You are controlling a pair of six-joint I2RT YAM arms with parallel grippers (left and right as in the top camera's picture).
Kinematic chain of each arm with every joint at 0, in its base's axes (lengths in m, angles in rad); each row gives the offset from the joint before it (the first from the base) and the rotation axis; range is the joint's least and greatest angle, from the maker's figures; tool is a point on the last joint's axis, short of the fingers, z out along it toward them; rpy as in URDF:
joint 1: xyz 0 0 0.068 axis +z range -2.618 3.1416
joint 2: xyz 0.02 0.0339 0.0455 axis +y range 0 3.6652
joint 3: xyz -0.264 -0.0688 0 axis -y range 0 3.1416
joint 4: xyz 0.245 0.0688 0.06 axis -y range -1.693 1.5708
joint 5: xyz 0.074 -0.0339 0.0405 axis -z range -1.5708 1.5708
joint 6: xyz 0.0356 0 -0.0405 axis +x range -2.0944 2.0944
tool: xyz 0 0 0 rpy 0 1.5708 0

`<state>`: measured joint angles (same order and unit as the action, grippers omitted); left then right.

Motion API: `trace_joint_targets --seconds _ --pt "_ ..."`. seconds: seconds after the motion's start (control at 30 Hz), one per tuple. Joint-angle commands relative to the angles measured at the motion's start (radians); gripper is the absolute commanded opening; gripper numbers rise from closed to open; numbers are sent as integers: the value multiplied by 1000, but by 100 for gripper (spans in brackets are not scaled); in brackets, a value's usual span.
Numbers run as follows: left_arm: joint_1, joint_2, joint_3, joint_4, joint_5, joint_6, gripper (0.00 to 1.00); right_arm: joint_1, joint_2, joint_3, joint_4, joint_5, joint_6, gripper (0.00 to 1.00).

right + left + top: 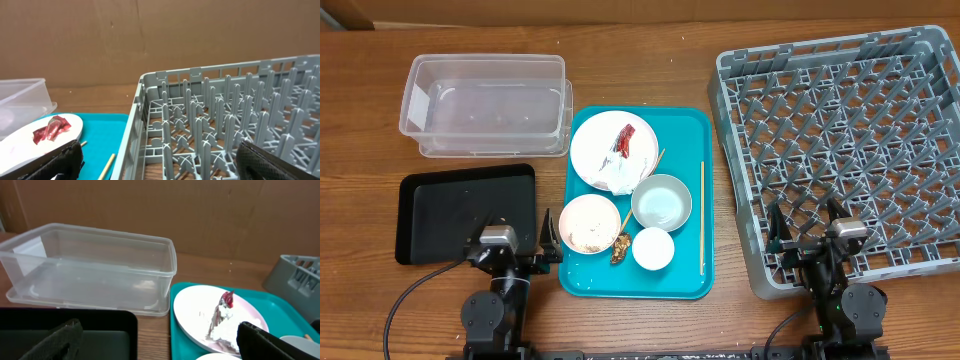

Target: Sort waste into correct bins and load items into the dishwasher

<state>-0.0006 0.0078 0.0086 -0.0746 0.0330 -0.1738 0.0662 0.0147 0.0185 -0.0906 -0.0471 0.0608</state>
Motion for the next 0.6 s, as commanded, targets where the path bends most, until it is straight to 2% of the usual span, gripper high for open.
trace_joint_targets --seconds 0.0,0.17,0.27,0.4,0.57 --pt "-6 5 18 -1 18 -77 100 4 -10 0 0 29 101 100" --pt "-6 30 78 -18 54 -89 100 4 18 39 -24 31 201 100" --pt "-6 103 153 -64 53 -87 100 4 63 105 -55 29 230 100" --pt "-6 261 265 -105 80 -73 100 4 159 242 -154 27 232 100" --pt "-6 528 449 -170 197 -31 100 4 332 444 -336 14 232 100"
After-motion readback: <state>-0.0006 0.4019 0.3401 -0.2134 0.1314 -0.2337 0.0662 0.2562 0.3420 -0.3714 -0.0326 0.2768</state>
